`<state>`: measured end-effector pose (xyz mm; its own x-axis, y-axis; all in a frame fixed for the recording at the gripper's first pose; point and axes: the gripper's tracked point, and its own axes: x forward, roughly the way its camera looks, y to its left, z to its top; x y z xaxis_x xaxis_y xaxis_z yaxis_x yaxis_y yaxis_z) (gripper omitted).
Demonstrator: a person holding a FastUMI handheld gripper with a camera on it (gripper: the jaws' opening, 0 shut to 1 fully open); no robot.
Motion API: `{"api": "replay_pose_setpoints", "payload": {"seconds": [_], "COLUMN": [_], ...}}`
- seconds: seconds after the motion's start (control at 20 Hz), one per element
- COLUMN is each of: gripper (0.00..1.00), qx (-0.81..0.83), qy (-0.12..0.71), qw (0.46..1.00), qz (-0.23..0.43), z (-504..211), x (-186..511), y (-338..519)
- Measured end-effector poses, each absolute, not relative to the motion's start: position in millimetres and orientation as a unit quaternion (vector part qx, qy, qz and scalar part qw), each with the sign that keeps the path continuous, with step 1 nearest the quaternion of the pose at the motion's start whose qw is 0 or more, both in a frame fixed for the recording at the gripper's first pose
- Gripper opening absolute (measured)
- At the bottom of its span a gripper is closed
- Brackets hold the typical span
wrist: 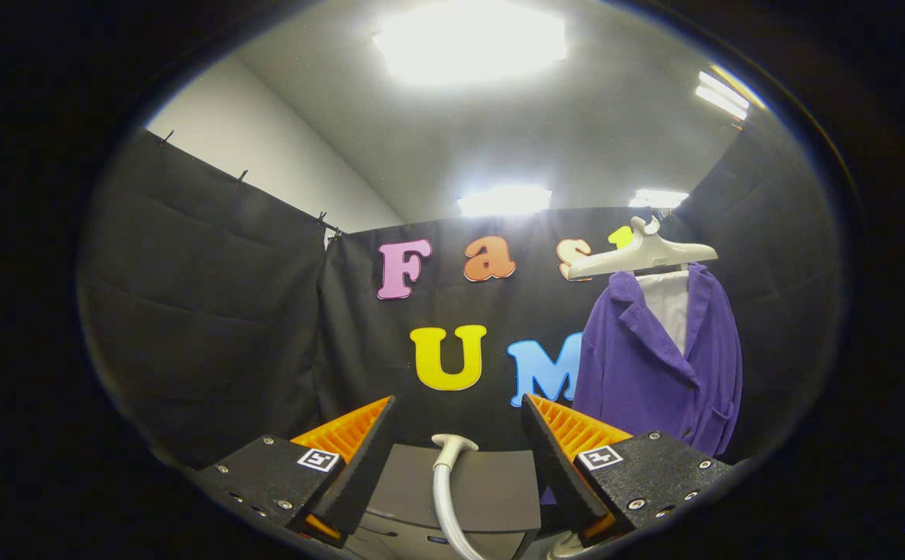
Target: Iron the clothes twice with a garment steamer, once on the left side and once on the right side.
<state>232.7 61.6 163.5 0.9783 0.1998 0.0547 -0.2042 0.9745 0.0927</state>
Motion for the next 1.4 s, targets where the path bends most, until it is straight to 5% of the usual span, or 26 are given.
{"api": "replay_pose_setpoints", "payload": {"seconds": [0.35, 0.75, 1.4], "gripper": [0.95, 0.95, 0.94], "qx": [0.076, 0.1, 0.14], "qy": [0.053, 0.205, 0.425], "qw": [0.986, 0.957, 0.869], "qz": [0.137, 0.177, 0.211], "z": [162, 73, -83], "x": [347, 442, 491], "y": [71, 100, 155]}}
